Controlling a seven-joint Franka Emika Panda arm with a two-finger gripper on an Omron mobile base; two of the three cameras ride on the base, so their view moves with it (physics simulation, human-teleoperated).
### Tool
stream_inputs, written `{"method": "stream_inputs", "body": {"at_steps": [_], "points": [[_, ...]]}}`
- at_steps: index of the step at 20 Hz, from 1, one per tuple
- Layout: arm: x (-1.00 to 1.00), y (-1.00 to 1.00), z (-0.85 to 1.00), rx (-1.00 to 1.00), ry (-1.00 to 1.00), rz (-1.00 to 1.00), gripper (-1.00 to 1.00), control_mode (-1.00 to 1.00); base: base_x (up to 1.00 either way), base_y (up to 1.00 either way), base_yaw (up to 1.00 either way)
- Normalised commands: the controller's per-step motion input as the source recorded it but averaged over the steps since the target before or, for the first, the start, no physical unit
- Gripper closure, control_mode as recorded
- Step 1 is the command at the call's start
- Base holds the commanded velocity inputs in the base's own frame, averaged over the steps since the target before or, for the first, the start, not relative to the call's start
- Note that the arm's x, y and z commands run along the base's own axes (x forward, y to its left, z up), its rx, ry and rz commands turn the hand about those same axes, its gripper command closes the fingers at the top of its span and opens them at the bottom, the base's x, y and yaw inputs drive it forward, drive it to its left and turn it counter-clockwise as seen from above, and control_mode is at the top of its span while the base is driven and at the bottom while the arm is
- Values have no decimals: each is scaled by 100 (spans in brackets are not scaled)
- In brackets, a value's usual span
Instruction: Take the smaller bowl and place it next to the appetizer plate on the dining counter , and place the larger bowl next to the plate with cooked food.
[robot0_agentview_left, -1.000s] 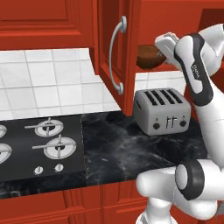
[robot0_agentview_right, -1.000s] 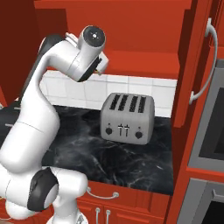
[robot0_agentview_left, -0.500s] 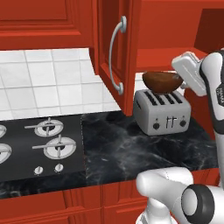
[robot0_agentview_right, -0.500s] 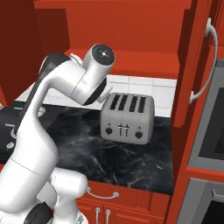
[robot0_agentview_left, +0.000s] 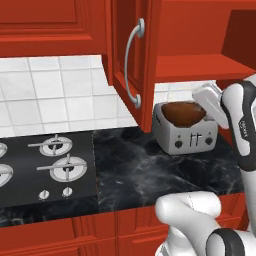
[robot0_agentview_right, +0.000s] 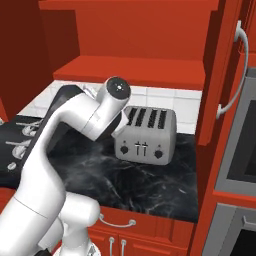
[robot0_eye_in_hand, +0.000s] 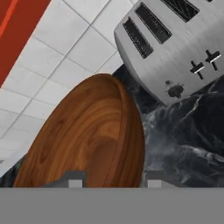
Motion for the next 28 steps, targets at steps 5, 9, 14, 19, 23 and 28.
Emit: {"method": "stream_inputs", "body": {"at_steps": [5, 9, 14, 19, 23, 28], "points": [[0, 0, 0, 0, 0, 0, 100, 100, -87, 10, -2], [0, 0, 0, 0, 0, 0, 100, 100, -100, 30, -13], [0, 0, 0, 0, 0, 0, 100, 100, -100, 45, -49], [0, 0, 0, 0, 0, 0, 100, 100, -97, 34, -76], [0, 0, 0, 0, 0, 0, 100, 100, -100, 16, -66], [0, 0, 0, 0, 0, 0, 100, 100, -100, 0, -55]]}}
